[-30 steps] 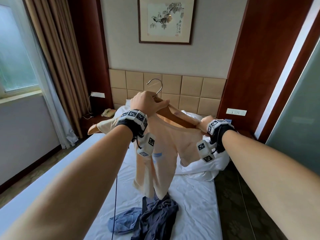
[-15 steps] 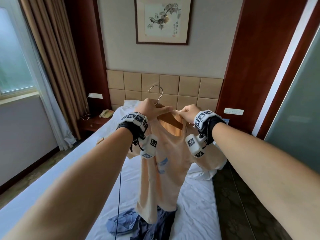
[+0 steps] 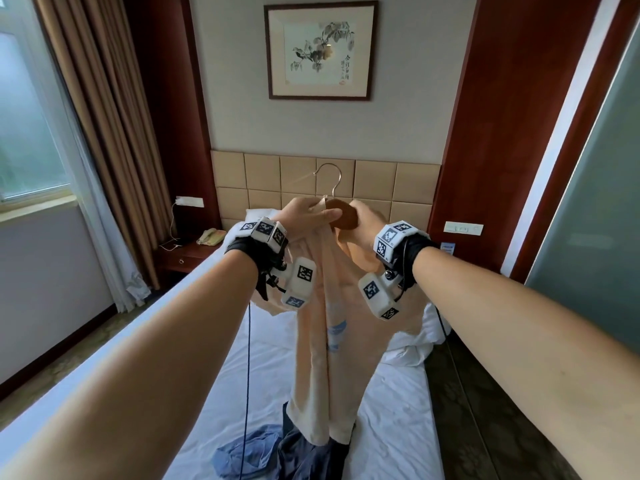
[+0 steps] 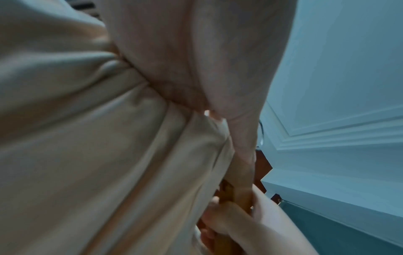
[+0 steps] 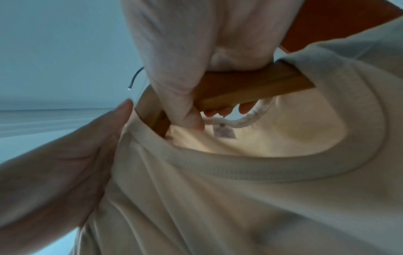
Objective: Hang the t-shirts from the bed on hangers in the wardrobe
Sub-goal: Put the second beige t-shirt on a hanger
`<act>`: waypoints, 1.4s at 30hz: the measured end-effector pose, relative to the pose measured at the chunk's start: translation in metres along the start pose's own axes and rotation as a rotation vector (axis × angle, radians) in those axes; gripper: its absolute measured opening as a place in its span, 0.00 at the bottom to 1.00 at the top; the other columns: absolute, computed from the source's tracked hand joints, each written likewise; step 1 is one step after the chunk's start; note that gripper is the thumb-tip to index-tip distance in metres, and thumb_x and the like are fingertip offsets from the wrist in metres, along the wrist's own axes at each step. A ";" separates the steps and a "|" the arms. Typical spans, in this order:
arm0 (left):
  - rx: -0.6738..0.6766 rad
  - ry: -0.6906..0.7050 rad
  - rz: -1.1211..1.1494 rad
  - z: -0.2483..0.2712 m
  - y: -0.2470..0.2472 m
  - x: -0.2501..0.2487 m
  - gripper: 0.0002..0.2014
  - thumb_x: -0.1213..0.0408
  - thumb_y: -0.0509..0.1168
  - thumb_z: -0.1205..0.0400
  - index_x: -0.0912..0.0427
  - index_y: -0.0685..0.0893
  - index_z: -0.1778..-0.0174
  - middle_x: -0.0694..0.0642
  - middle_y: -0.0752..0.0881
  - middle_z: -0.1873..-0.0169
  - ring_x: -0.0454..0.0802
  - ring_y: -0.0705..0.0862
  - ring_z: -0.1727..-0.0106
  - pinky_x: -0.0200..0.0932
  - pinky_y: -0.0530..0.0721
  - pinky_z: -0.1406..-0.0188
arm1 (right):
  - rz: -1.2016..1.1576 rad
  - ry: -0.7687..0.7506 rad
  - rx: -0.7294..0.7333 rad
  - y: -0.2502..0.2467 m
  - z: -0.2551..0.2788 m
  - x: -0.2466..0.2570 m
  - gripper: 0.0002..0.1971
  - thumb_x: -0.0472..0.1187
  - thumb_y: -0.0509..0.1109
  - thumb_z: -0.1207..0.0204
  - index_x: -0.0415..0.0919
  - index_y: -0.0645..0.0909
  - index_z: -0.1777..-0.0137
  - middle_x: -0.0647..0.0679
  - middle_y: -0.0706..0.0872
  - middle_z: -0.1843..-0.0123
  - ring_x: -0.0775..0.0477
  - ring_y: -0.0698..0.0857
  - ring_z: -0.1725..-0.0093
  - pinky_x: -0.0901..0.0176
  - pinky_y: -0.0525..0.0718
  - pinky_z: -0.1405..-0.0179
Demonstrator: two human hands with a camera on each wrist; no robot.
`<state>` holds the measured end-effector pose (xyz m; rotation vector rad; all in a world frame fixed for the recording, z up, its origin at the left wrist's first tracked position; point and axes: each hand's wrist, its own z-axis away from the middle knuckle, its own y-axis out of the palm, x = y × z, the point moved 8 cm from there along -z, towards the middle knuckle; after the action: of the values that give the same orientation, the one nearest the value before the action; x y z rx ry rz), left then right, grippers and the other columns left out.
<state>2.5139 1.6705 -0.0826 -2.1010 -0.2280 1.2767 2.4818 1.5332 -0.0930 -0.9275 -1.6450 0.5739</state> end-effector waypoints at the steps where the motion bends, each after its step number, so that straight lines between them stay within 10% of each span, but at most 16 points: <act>1: 0.000 0.004 0.003 0.001 -0.003 0.001 0.17 0.49 0.68 0.18 0.60 0.86 0.46 0.56 0.88 0.55 0.48 0.84 0.56 0.44 0.83 0.54 | -0.030 0.014 -0.058 -0.007 0.000 -0.005 0.19 0.43 0.78 0.29 0.46 0.76 0.41 0.51 0.84 0.56 0.47 0.82 0.58 0.58 0.72 0.67; 8: -0.044 -0.131 -0.146 0.010 -0.019 0.020 0.17 0.49 0.61 0.14 0.57 0.86 0.58 0.57 0.86 0.58 0.52 0.81 0.55 0.44 0.79 0.53 | -0.133 0.072 -0.307 -0.046 0.012 -0.034 0.19 0.37 0.77 0.30 0.42 0.77 0.41 0.50 0.83 0.52 0.45 0.83 0.52 0.59 0.75 0.56; 12: -0.082 -0.196 -0.271 0.019 -0.024 0.029 0.19 0.54 0.59 0.12 0.64 0.86 0.39 0.63 0.87 0.43 0.52 0.79 0.51 0.42 0.75 0.53 | -0.132 0.125 -0.388 -0.059 0.023 -0.044 0.20 0.34 0.75 0.30 0.43 0.76 0.39 0.48 0.84 0.50 0.44 0.83 0.53 0.57 0.78 0.57; 15: -0.238 -0.201 -0.293 0.030 -0.033 0.031 0.14 0.55 0.62 0.15 0.56 0.90 0.45 0.59 0.90 0.50 0.57 0.85 0.48 0.45 0.81 0.50 | -0.147 0.172 -0.443 -0.066 0.035 -0.051 0.19 0.33 0.73 0.30 0.46 0.75 0.42 0.49 0.83 0.52 0.42 0.85 0.53 0.52 0.85 0.54; 23: -0.396 -0.251 -0.083 0.056 -0.015 0.024 0.13 0.61 0.63 0.15 0.66 0.89 0.47 0.61 0.87 0.58 0.51 0.80 0.57 0.38 0.75 0.65 | -0.203 0.249 -0.495 -0.072 0.071 -0.063 0.19 0.29 0.68 0.32 0.50 0.76 0.44 0.53 0.85 0.51 0.41 0.86 0.48 0.46 0.87 0.45; 28: -0.292 -0.240 0.083 0.086 0.017 0.022 0.14 0.61 0.66 0.16 0.67 0.89 0.45 0.62 0.90 0.45 0.59 0.86 0.42 0.46 0.80 0.43 | -0.229 0.325 -0.448 -0.067 0.108 -0.085 0.23 0.29 0.67 0.30 0.53 0.79 0.38 0.56 0.83 0.50 0.43 0.85 0.42 0.50 0.82 0.37; 33: -0.366 -0.416 0.235 0.141 0.054 0.045 0.14 0.60 0.70 0.19 0.62 0.88 0.41 0.59 0.88 0.42 0.53 0.85 0.43 0.40 0.79 0.46 | -0.256 0.359 -0.436 -0.051 0.148 -0.109 0.26 0.32 0.69 0.39 0.60 0.79 0.43 0.55 0.86 0.42 0.43 0.85 0.42 0.45 0.84 0.37; 38: -0.467 -0.587 0.502 0.193 0.095 0.069 0.04 0.57 0.73 0.33 0.48 0.92 0.66 0.56 0.92 0.59 0.57 0.90 0.53 0.59 0.89 0.47 | -0.277 0.434 -0.425 -0.038 0.190 -0.126 0.26 0.31 0.69 0.32 0.59 0.80 0.38 0.58 0.86 0.45 0.42 0.85 0.41 0.47 0.83 0.35; 42: -0.504 -0.594 0.413 0.212 0.105 0.082 0.13 0.48 0.72 0.38 0.51 0.93 0.65 0.55 0.92 0.63 0.57 0.90 0.55 0.59 0.89 0.48 | -0.286 0.460 -0.438 -0.025 0.212 -0.138 0.27 0.29 0.66 0.35 0.60 0.79 0.42 0.61 0.84 0.53 0.39 0.84 0.41 0.46 0.84 0.39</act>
<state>2.3576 1.7224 -0.2712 -2.1771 -0.4209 2.2816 2.2836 1.4269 -0.2116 -1.0191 -1.4599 -0.1995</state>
